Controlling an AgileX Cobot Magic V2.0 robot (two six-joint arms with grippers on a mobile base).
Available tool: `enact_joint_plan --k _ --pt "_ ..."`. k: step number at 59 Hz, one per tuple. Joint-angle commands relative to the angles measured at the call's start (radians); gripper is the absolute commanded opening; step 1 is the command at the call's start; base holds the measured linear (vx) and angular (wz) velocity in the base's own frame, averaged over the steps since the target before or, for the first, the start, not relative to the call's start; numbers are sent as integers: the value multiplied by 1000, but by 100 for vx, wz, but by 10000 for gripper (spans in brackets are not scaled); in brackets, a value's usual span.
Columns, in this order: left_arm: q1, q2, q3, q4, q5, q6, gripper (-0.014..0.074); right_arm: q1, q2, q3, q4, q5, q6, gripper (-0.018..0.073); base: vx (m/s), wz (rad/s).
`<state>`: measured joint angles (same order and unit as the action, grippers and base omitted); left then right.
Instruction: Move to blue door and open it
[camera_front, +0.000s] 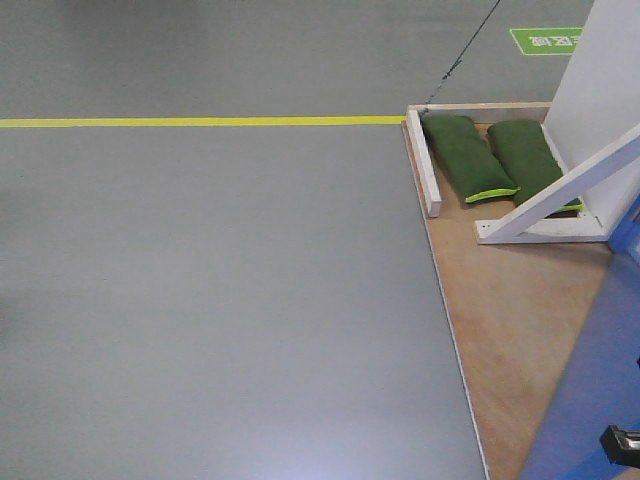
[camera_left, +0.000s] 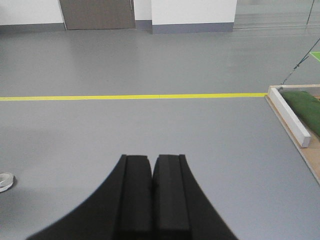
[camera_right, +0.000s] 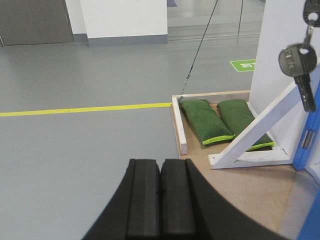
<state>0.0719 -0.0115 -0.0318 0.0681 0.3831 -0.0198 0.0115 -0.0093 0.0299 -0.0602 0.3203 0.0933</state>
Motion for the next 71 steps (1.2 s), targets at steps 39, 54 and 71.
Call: enact_joint_plan --k 39,54,71 --pt "2 -14 -27 -2 -80 -7 73 -5 65 -684 -195 128 -3 8 8 0" --pt "2 -14 -27 -2 -80 -7 73 -2 332 -1145 -448 129 -3 8 1 0" --pt "2 -14 -27 -2 -80 -7 73 -3 643 -1669 -435 129 -3 8 0 0"
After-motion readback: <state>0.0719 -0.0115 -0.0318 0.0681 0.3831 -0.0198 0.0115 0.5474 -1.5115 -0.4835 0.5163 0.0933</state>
